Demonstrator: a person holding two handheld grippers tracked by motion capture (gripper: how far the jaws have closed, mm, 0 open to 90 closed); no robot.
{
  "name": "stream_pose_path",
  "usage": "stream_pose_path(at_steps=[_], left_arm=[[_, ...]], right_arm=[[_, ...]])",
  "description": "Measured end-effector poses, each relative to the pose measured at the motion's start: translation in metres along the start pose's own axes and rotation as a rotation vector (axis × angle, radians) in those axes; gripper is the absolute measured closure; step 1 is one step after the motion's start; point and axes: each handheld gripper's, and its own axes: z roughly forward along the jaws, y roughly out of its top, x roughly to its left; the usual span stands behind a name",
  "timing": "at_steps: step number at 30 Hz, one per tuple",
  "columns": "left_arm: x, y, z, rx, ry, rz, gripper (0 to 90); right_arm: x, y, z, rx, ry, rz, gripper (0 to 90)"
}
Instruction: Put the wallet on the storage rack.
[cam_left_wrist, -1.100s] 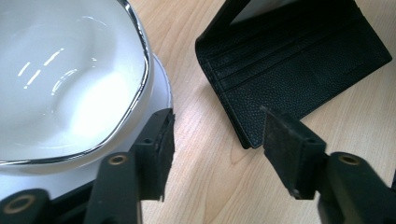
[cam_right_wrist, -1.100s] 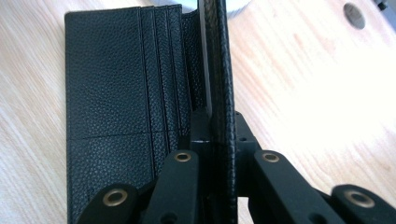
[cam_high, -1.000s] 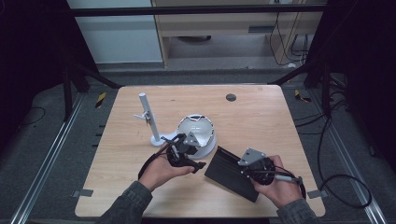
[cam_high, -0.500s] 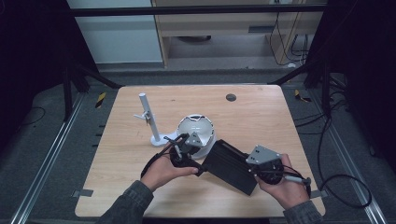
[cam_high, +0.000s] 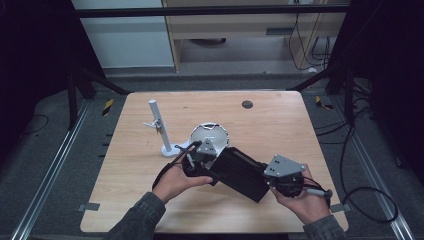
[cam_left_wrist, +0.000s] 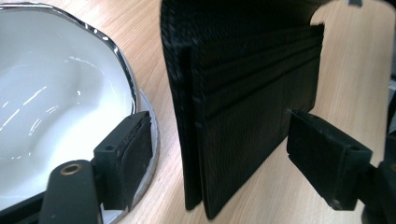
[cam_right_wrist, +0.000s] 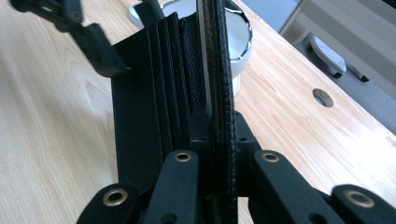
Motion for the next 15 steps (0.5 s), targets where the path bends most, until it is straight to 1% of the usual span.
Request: stream_pose_path(at_steps=[1,3,5,6,8,9,10,12,13,15], left_arm=[[0.0008,0.0004,0.0004,-0.002,-0.006,-0.003,26.2],[0.0024,0.0013,0.0012,0.003,-0.012,-0.006,27.2],[0.0033,0.0018,0.0026,0.008,-0.032,-0.007,30.2],[0.0033,0.0019,0.0037,0.003,-0.041,-0.016,30.4],[0.0033,0.0027,0.0048,0.007,-0.047,-0.011,33.1],[0.0035,0.0033,0.005,0.011,-0.058,-0.011,35.1],[0.0036,0.0038,0.0052,0.005,-0.063,-0.014,37.0],[0.0033,0.0052,0.0044,0.006,-0.082,-0.017,44.5],[0.0027,0.0062,0.0033,0.001,-0.079,-0.017,48.3],[0.0013,0.0086,0.0003,0.015,-0.093,-0.02,57.0]], right_arm=[[0.0001,0.0005,-0.0003,-0.004,0.002,-0.002,84.1],[0.0003,0.0016,-0.0009,-0.015,0.006,-0.003,84.1],[0.0003,0.0027,-0.0016,-0.025,0.009,-0.001,84.1],[0.0003,0.0032,-0.0022,-0.03,0.01,0.001,84.1],[-0.0003,0.0041,-0.0031,-0.042,0.01,0.001,84.1],[-0.0006,0.0044,-0.0036,-0.046,0.01,0.001,84.1],[-0.0005,0.0048,-0.0041,-0.048,0.011,0.002,84.1],[-0.0007,0.0051,-0.0044,-0.054,0.012,-0.006,84.1],[-0.0005,0.005,-0.0045,-0.054,0.014,-0.011,84.1],[0.0002,0.0043,-0.004,-0.05,0.017,-0.017,84.0]])
